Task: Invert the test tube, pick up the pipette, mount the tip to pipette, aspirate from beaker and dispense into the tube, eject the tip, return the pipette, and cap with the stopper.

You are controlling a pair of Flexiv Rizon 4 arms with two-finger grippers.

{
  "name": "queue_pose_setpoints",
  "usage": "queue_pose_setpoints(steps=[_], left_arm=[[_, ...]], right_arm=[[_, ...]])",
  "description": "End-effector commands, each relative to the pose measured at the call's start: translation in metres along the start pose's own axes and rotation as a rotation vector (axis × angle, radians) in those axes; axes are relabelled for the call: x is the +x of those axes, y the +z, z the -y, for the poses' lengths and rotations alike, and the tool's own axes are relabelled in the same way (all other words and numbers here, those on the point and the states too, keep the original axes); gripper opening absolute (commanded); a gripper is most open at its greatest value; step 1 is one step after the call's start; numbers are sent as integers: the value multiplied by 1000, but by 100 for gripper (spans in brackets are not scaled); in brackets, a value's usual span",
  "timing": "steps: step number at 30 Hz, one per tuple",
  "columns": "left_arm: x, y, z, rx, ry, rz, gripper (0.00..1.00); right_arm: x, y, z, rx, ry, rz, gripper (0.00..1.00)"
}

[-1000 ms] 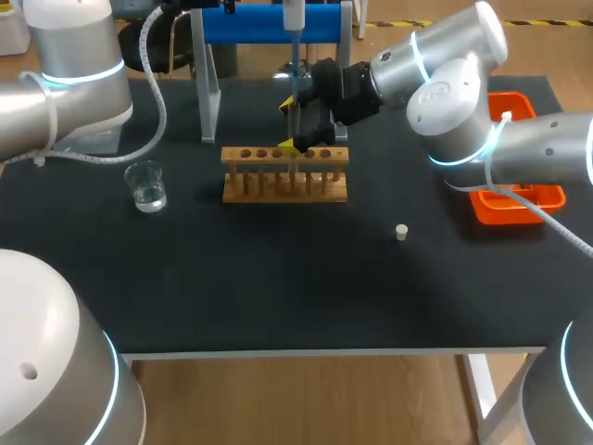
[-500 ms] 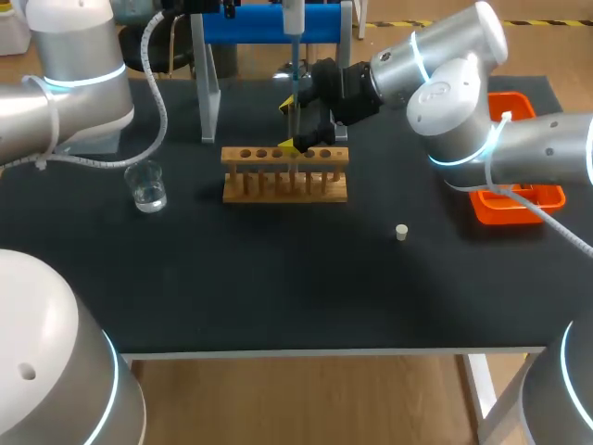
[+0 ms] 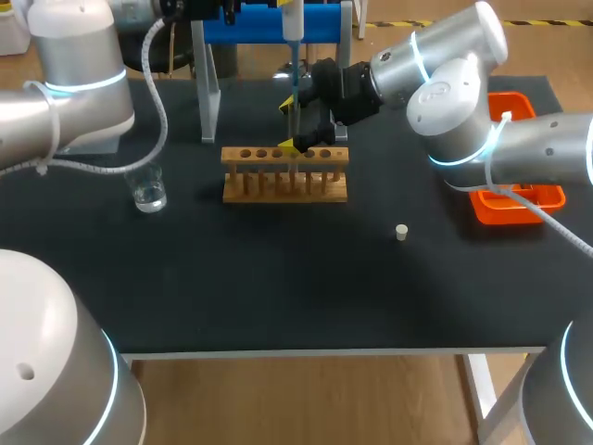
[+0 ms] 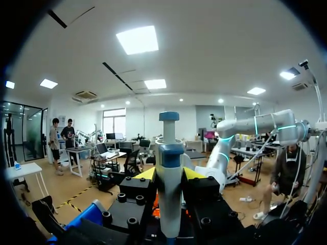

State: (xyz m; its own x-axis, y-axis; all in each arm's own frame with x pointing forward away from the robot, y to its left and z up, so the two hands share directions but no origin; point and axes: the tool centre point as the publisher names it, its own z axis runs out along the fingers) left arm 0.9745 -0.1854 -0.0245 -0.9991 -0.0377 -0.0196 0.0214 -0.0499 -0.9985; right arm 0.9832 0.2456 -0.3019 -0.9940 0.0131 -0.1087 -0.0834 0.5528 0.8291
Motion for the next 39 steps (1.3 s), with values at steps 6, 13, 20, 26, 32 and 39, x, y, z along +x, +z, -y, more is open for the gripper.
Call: queue_pose_setpoints(steps=[6, 13, 20, 26, 32, 39], left_arm=[[-3, 1, -3, 2, -2, -5, 0], [-1, -1, -5, -3, -3, -8, 0], [2, -5, -6, -22, -7, -8, 0], [0, -7, -6, -28, 7, -3, 0], [-3, -7, -5, -25, 27, 2, 0], [-6, -4, -3, -17, 50, -2, 0]], right_arm=[[-1, -1, -1, 5, 1, -5, 100], [-1, -1, -1, 5, 1, -5, 100], [-1, -1, -1, 5, 1, -5, 100], [-1, -1, -1, 5, 1, -5, 100], [-1, -1, -1, 5, 1, -5, 100], [-1, -1, -1, 5, 1, -5, 100]])
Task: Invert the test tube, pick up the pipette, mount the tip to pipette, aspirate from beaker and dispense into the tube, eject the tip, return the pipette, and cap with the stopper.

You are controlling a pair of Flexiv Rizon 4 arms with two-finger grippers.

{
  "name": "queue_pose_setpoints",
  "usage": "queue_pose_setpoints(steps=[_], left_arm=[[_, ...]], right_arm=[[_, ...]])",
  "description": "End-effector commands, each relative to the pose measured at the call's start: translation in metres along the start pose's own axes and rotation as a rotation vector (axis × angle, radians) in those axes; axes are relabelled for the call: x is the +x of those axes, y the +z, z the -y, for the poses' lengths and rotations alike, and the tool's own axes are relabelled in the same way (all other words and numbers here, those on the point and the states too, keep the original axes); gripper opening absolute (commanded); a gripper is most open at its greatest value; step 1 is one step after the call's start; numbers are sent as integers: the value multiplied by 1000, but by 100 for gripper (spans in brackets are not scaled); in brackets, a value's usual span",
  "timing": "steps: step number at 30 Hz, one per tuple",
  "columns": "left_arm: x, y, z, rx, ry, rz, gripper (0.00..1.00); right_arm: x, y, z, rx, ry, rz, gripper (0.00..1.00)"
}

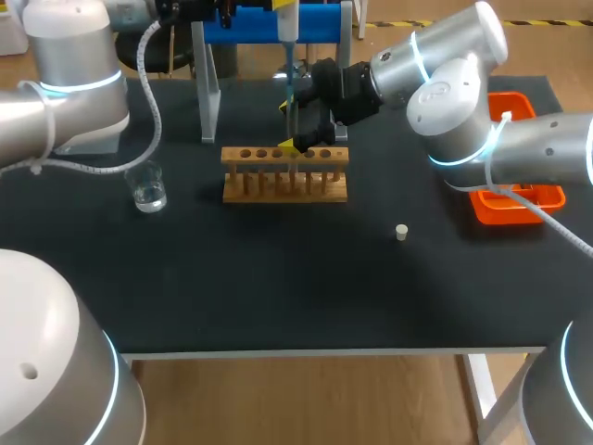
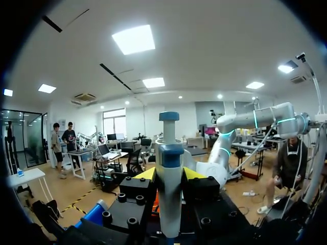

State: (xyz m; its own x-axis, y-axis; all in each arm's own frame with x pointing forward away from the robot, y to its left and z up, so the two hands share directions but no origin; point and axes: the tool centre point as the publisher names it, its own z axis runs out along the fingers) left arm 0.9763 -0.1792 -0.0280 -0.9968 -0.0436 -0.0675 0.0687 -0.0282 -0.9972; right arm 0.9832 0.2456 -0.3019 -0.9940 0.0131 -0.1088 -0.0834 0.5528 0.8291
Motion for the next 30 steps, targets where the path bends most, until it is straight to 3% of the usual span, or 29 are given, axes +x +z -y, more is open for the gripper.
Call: queue_pose_setpoints(steps=[1, 10, 30], left_arm=[[-5, 3, 0, 3, 2, -7, 0], [-6, 9, 1, 16, 9, -24, 0], [12, 7, -4, 22, 28, -44, 0]], right_arm=[[-1, -1, -1, 5, 1, -5, 100], [-1, -1, -1, 5, 1, -5, 100], [-1, -1, -1, 5, 1, -5, 100]])
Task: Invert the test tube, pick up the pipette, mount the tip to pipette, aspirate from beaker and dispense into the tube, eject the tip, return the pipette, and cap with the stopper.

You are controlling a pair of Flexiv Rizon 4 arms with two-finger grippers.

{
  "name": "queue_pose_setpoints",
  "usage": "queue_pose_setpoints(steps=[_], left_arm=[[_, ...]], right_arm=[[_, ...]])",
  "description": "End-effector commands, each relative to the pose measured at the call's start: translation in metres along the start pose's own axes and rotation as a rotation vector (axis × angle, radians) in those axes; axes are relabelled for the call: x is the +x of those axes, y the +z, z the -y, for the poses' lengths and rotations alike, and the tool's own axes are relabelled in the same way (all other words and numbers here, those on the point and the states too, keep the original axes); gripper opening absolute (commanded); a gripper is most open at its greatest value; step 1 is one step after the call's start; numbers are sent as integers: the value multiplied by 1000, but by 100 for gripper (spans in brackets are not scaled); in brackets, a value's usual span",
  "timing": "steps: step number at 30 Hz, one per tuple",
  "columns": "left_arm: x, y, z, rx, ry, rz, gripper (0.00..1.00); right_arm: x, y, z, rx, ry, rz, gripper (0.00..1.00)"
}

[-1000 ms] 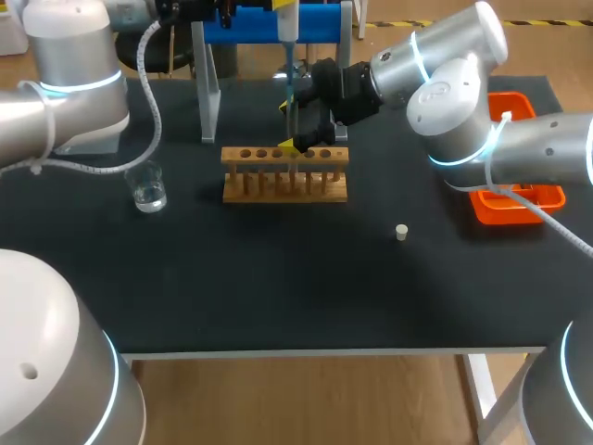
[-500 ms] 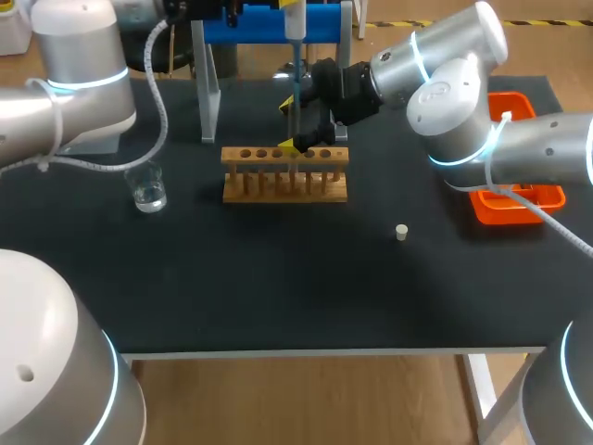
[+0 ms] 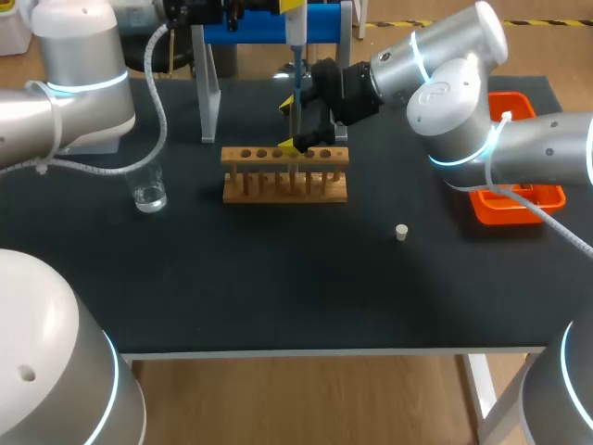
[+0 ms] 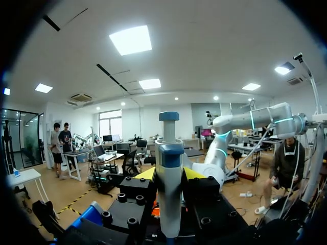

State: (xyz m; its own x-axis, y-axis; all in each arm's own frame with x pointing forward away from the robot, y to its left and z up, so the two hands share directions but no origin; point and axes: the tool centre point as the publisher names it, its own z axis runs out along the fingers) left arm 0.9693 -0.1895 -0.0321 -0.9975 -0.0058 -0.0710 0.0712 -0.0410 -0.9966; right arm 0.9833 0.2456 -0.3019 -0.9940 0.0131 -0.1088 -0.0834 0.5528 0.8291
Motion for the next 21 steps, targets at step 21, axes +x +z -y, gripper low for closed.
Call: queue_pose_setpoints(steps=[21], left_arm=[[9, 0, -10, -19, 60, -41, 0]], right_arm=[[-1, -1, -1, 5, 1, -5, 100]])
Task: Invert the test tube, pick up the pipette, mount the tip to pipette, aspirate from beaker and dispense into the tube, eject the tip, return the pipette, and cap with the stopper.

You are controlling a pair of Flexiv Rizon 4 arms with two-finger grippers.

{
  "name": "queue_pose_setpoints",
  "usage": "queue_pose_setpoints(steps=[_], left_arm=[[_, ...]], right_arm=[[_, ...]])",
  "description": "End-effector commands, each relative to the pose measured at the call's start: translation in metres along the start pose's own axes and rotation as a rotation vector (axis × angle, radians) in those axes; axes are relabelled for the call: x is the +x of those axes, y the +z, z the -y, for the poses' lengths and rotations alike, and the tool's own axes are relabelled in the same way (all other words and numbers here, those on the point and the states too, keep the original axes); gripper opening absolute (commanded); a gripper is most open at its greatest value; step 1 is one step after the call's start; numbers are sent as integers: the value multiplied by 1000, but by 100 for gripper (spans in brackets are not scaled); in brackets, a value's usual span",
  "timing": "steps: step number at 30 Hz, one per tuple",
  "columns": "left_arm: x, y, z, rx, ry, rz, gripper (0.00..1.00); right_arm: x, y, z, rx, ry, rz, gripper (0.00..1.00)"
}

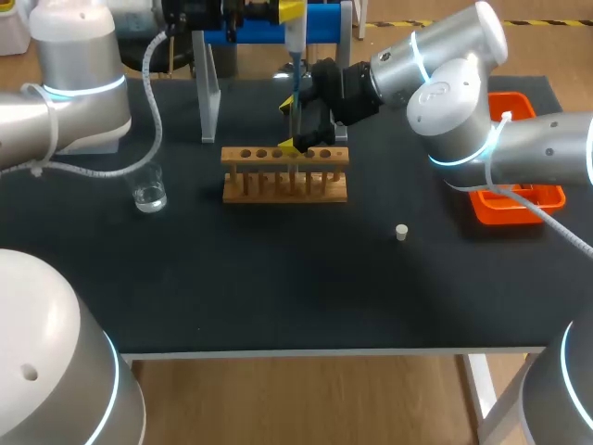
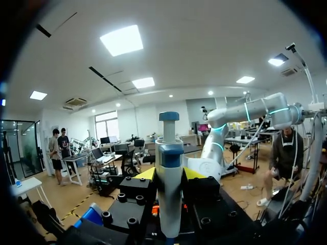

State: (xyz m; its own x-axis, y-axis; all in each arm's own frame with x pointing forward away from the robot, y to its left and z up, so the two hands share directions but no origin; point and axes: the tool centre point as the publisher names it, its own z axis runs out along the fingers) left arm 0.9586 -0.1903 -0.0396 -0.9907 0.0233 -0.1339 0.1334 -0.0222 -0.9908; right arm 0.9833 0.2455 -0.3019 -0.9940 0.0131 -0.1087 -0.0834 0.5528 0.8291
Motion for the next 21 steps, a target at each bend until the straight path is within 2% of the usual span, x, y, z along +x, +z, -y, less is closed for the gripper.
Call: queue_pose_setpoints(steps=[1, 21], left_arm=[[-2, 0, -4, 2, -4, -9, 0], [-2, 2, -20, 5, -43, -23, 0]], right_arm=[[-1, -1, -1, 5, 1, -5, 100], [-1, -1, -1, 5, 1, -5, 100]])
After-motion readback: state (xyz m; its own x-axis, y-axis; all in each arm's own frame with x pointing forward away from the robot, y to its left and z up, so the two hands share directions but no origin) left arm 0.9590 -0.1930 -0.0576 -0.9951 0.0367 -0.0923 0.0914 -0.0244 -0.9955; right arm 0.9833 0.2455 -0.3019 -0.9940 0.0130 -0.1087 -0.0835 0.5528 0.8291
